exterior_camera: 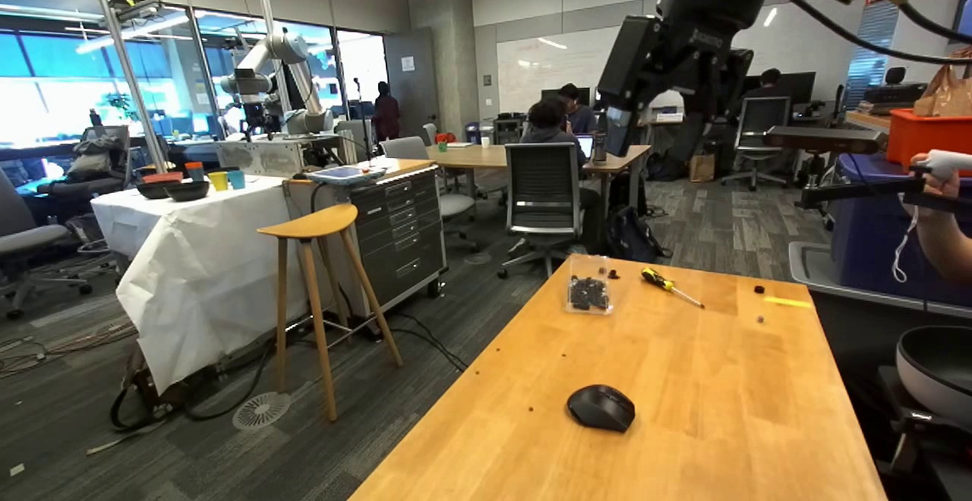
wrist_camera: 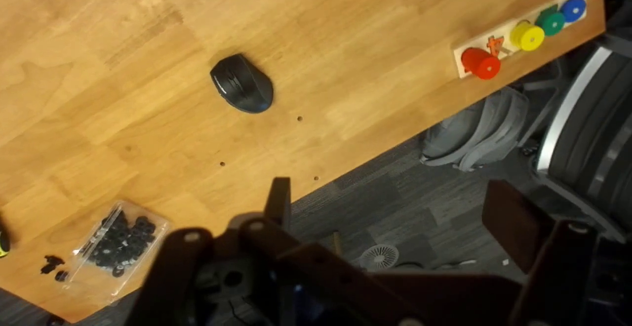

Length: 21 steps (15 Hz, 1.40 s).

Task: Press the right button on the mouse

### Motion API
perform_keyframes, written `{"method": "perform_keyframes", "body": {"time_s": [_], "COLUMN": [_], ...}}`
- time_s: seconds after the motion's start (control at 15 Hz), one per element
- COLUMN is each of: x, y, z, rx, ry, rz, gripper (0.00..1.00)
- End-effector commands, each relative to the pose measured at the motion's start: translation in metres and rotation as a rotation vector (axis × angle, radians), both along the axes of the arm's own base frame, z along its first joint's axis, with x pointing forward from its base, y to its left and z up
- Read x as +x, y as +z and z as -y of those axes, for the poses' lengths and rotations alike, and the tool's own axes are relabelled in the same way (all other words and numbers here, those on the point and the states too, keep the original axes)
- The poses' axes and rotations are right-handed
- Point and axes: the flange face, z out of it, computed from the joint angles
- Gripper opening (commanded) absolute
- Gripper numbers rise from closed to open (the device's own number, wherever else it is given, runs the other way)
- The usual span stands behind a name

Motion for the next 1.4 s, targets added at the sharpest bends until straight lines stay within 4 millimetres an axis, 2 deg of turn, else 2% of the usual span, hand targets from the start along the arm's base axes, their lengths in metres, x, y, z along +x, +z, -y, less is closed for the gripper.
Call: {"method": "perform_keyframes", "body": {"time_s": [0.0, 0.13, 0.2, 0.27, 0.33, 0.47, 0.93, 1.2, 1.33], "x": [0.03, 0.041, 0.046, 0.05, 0.053, 0.058, 0.065, 0.077, 0.087], "y": [0.025, 0.034, 0.038, 0.041, 0.043, 0.047, 0.055, 0.051, 0.043], "z": [0.019, 0.033, 0.042, 0.048, 0.054, 0.066, 0.099, 0.112, 0.118], "rx": [0.053, 0.059, 0.052, 0.053, 0.062, 0.064, 0.072, 0.065, 0.054], "ry": [-0.055, -0.082, -0.092, -0.098, -0.091, -0.06, 0.03, 0.077, 0.095], "rz": [0.032, 0.049, 0.052, 0.048, 0.016, -0.037, -0.296, -0.374, -0.366], "gripper": [1.0, 1.0, 0.92, 0.92, 0.68, 0.64, 0.08, 0.01, 0.06]}}
